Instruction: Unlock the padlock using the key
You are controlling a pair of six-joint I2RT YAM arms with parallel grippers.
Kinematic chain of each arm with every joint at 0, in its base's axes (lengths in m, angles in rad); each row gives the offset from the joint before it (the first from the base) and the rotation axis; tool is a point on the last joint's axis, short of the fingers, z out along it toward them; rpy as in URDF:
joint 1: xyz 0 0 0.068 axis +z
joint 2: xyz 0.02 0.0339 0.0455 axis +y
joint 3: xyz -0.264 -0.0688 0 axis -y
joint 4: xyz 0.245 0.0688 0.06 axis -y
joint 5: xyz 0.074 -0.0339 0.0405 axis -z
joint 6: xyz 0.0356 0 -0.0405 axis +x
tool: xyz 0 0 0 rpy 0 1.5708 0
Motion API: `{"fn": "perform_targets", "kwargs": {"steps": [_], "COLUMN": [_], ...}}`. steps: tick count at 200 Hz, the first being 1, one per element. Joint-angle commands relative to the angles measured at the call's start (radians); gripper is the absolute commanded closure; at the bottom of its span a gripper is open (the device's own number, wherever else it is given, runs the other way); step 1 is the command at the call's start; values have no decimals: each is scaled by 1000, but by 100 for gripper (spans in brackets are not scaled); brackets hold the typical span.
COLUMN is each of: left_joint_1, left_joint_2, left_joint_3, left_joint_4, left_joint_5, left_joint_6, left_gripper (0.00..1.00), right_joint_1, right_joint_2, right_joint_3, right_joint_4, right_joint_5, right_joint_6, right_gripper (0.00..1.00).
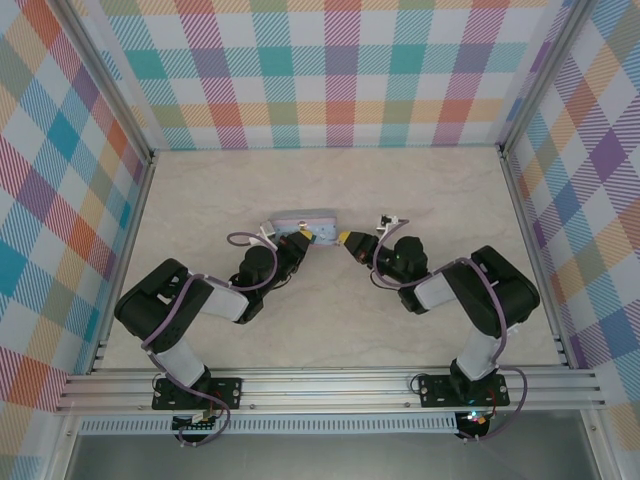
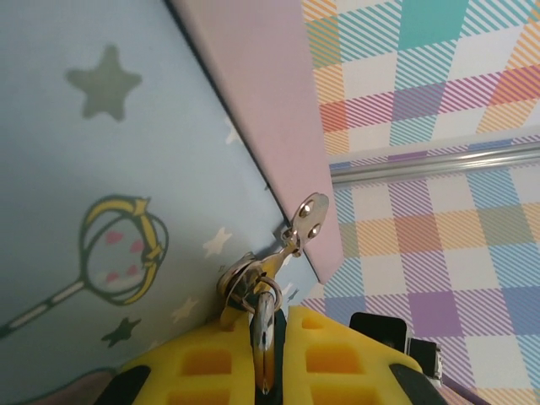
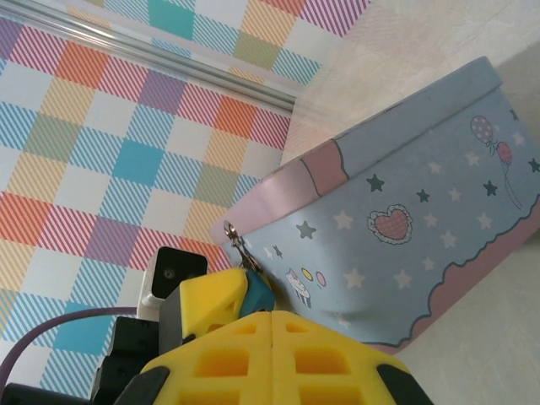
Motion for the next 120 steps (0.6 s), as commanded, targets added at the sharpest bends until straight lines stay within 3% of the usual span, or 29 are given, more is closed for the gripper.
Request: {"fn": "perform_targets", "kwargs": {"steps": [1,120], "left_joint_1": [-13,-14], "left_joint_2": [-11,2], "left_joint_3": [19,22], "left_joint_4": [110,115], "left_joint_5": [-26,-36], "left_joint_6": [-10,-42], "left_gripper": [100,100], "right_joint_1": [14,72], "right_joint_2": [25,85], "right_joint_3": [29,83], "right_joint_4": [73,85], "right_joint_5": [13,55], "right_joint_6": [15,21], "right_gripper": [98,98]}}
